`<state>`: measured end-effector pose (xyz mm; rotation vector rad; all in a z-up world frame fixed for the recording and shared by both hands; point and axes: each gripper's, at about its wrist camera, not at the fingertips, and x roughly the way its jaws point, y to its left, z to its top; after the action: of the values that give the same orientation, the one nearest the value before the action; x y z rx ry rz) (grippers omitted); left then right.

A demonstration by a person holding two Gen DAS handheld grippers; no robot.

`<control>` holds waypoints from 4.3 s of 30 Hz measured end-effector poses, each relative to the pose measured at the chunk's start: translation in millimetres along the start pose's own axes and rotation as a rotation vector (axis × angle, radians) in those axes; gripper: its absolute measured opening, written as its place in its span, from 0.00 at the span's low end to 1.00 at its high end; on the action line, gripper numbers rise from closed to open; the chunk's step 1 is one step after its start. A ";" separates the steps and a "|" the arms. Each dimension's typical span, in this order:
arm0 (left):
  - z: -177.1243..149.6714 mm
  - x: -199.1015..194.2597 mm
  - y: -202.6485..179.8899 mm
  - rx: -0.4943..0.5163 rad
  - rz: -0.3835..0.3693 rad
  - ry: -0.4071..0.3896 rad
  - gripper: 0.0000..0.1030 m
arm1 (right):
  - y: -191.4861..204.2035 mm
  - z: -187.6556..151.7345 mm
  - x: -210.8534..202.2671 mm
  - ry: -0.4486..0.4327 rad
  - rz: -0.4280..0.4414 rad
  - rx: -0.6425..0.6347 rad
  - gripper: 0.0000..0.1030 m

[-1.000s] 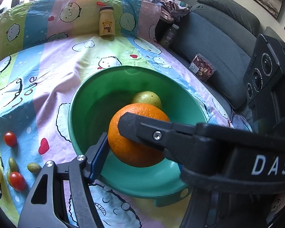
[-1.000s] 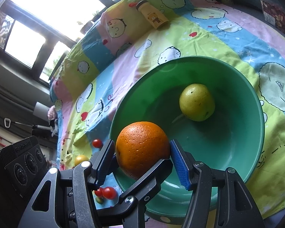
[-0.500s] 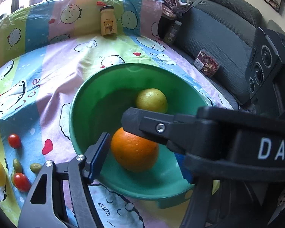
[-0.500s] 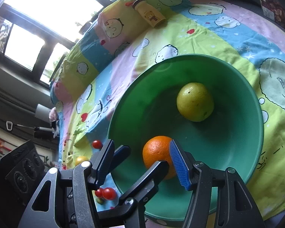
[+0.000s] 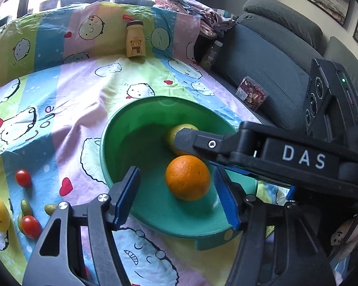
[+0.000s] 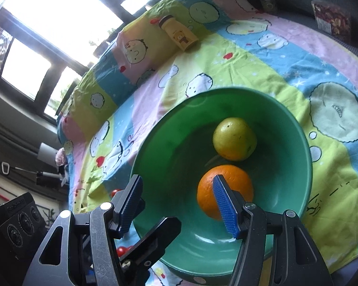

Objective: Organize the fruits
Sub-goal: 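Open the right tool to release the orange in the basin, then move the right tool back toward the yellow grapefruit among the tomatoes, then close the right tool's fingers around the yellow grapefruit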

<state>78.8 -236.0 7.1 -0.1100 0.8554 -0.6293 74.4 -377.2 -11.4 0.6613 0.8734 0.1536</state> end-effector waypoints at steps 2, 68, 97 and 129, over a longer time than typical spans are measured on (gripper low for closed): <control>1.0 -7.8 1.4 -0.005 -0.003 -0.013 0.62 | 2.6 0.9 -4.0 -0.020 0.004 -0.005 0.61; -56.8 -110.2 187.6 -0.418 0.440 -0.006 0.75 | 145.4 -67.1 77.7 -0.019 -0.009 -0.415 0.77; -59.8 -92.7 214.1 -0.508 0.415 0.054 0.74 | 178.8 -58.6 132.2 0.330 0.263 -0.321 0.77; -63.7 -67.1 227.8 -0.532 0.308 0.106 0.55 | 196.7 -93.7 210.2 0.573 0.189 -0.392 0.56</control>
<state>107.3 -3.1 -66.4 -0.4201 1.1018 -0.1085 166.5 -96.2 -76.1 0.3265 1.2836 0.6914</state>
